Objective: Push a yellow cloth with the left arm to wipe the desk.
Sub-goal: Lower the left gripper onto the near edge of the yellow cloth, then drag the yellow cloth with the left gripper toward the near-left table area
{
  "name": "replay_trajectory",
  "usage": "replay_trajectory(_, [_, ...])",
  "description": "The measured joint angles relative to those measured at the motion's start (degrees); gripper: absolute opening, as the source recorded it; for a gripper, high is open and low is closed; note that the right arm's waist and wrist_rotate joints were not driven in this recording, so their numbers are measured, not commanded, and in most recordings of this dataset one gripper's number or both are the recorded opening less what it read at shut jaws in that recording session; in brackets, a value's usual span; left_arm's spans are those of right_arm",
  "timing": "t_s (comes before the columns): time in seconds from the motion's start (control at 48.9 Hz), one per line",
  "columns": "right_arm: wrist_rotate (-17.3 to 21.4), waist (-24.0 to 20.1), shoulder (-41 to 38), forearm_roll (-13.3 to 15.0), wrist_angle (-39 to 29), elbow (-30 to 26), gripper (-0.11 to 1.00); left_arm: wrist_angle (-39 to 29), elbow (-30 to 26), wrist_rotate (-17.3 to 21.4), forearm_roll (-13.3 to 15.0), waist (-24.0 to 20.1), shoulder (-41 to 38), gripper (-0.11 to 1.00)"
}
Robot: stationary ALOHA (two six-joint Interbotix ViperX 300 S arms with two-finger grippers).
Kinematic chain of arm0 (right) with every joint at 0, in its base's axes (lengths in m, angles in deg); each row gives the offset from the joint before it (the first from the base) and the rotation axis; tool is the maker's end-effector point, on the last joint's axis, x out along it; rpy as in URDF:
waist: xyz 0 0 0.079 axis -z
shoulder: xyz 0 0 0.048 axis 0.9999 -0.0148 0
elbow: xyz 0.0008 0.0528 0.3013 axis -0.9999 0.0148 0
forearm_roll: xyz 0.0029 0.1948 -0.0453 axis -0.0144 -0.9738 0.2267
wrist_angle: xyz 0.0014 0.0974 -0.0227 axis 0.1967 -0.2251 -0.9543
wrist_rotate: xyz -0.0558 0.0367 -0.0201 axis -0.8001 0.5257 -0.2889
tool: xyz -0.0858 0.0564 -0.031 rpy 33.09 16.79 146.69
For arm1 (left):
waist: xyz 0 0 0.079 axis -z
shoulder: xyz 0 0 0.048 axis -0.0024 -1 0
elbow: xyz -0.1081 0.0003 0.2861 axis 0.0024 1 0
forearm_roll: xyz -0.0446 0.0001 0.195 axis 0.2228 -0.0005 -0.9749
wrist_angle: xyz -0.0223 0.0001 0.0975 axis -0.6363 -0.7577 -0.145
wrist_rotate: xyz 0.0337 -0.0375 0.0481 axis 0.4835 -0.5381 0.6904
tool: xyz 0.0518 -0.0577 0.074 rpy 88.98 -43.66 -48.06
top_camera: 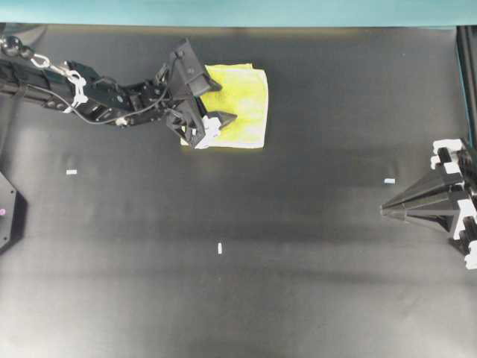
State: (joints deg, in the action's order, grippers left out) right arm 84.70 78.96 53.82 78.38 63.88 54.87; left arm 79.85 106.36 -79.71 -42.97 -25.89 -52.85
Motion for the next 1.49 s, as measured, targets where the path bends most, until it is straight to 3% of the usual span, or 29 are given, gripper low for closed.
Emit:
replay_trajectory(0.307, [0.00, 0.00, 0.00, -0.09, 0.09, 0.18, 0.00, 0.70, 3.25, 0.09, 0.00, 0.26, 0.70, 0.88])
replay_trajectory(0.532, [0.00, 0.00, 0.09, 0.00, 0.00, 0.18, 0.00, 1.93, 8.53, 0.00, 0.00, 3.78, 3.69, 0.88])
replay_trajectory(1.023, [-0.09, 0.00, 0.18, 0.00, 0.00, 0.18, 0.00, 5.10, 20.74, -2.02, 0.00, 17.84, 11.69, 0.88])
replay_trajectory(1.494, [0.00, 0.00, 0.35, 0.00, 0.09, 0.18, 0.00, 4.66, 24.96, -4.39, 0.00, 32.08, 14.41, 0.88])
